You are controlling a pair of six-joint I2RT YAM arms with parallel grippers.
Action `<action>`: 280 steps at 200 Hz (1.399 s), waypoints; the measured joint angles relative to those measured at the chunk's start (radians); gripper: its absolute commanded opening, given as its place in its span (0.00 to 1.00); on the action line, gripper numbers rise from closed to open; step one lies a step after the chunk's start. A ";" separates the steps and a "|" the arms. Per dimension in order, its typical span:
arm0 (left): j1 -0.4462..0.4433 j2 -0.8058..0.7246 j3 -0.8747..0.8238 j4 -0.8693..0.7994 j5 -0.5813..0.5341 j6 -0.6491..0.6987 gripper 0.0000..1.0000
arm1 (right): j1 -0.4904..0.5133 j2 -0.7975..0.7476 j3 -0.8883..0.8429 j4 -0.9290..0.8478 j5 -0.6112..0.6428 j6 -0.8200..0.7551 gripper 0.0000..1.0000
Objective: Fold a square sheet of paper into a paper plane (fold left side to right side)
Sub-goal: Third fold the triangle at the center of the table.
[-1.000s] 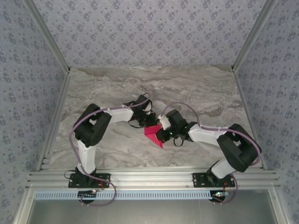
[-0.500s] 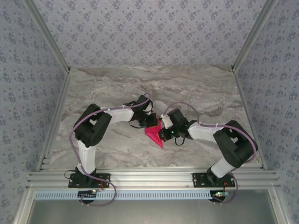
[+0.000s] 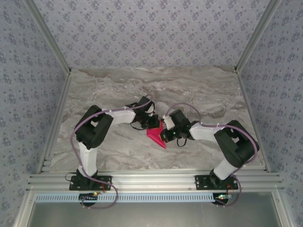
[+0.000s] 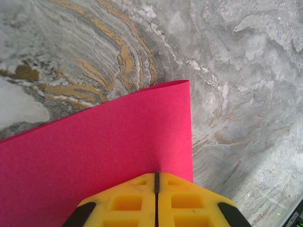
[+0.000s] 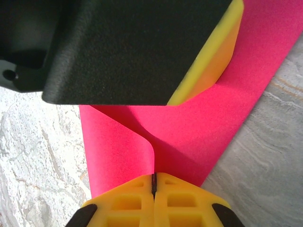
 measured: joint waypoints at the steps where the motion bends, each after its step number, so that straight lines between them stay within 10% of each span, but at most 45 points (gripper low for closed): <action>1: 0.000 0.000 0.000 0.000 0.000 0.000 0.05 | 0.000 0.000 0.000 0.000 0.000 0.000 0.00; 280: 0.000 0.006 0.008 -0.001 0.003 0.000 0.05 | 0.000 -0.005 -0.013 -0.013 0.012 0.014 0.00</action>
